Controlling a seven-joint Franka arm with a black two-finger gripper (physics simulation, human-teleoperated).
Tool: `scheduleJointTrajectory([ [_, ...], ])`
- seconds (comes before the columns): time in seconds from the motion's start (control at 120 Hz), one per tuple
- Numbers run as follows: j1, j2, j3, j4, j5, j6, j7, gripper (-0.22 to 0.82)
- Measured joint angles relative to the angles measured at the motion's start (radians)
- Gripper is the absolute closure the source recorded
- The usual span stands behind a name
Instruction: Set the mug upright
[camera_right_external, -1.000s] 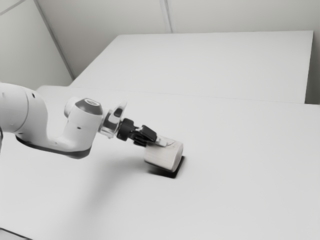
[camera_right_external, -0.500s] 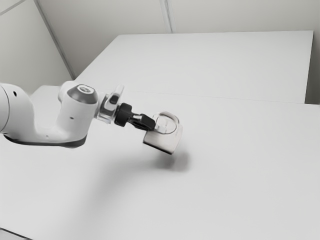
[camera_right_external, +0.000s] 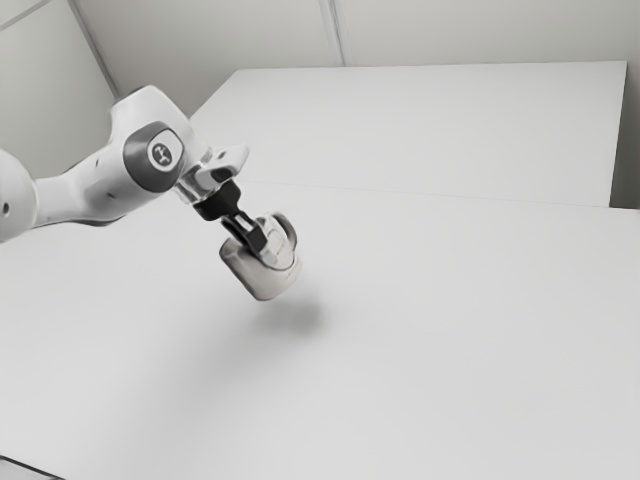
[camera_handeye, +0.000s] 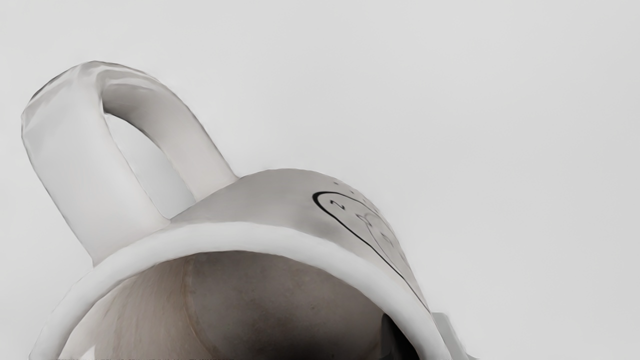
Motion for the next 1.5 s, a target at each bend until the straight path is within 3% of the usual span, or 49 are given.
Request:
scheduleJointTrajectory([
  [0.233, -0.008, -0.018, -0.004, -0.01, 0.243, -0.001, -0.188, 0.78],
  [0.492, -0.009, -0.074, -0.012, -0.126, 0.384, 0.086, -0.352, 0.78],
  [0.992, -0.015, -0.085, -0.014, -0.267, 0.434, 0.319, -0.538, 0.78],
  [1.5, -0.023, -0.027, -0.015, -0.281, 0.434, 0.369, -0.631, 0.78],
])
